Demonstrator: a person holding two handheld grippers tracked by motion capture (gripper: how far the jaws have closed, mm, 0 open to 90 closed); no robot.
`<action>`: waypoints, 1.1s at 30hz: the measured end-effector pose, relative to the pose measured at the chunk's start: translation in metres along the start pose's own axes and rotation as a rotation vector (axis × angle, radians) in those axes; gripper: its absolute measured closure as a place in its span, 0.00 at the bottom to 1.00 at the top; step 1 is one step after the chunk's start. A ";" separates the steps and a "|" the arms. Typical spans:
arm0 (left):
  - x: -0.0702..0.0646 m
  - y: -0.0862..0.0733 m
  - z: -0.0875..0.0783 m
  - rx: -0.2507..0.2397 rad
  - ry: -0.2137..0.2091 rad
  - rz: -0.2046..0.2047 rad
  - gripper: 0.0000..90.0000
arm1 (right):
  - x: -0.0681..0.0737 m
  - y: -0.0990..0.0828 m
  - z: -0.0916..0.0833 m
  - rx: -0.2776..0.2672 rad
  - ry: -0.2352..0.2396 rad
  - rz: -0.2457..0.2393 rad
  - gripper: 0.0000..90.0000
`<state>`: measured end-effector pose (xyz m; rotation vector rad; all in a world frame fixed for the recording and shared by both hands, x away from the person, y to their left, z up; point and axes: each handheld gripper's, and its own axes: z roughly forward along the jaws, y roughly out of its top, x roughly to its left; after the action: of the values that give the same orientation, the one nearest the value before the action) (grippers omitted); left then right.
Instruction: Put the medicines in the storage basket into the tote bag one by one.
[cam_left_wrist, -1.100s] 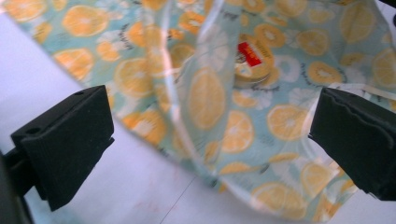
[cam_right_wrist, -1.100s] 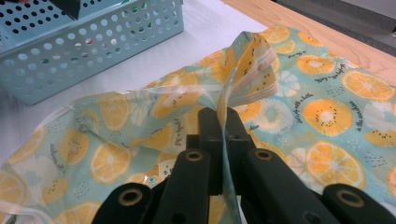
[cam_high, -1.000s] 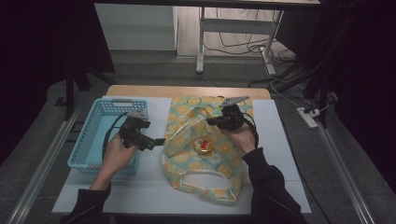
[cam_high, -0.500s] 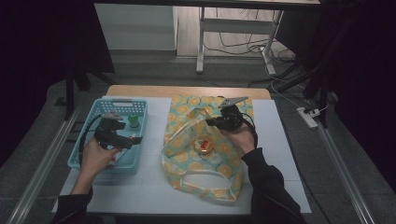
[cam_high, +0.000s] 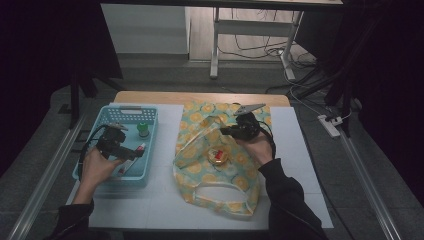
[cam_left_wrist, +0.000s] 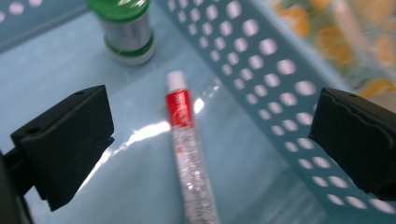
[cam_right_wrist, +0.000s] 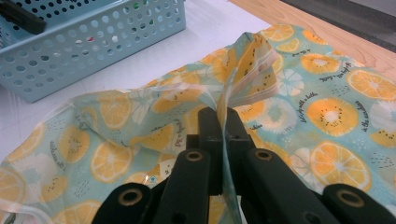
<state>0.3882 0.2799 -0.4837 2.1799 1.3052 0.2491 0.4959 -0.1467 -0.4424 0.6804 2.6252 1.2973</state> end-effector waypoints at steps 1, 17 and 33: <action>0.001 0.000 0.001 0.014 -0.004 0.002 0.00 | 0.000 0.000 0.000 0.000 0.000 0.000 1.00; 0.012 0.000 0.026 0.231 0.017 -0.001 0.16 | 0.001 0.001 0.000 -0.002 0.005 -0.004 1.00; 0.014 0.000 0.031 0.311 -0.042 -0.031 0.73 | 0.001 0.001 -0.001 -0.002 0.007 -0.006 1.00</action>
<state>0.4088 0.2797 -0.5107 2.4023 1.4309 -0.0145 0.4949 -0.1463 -0.4410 0.6680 2.6292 1.3022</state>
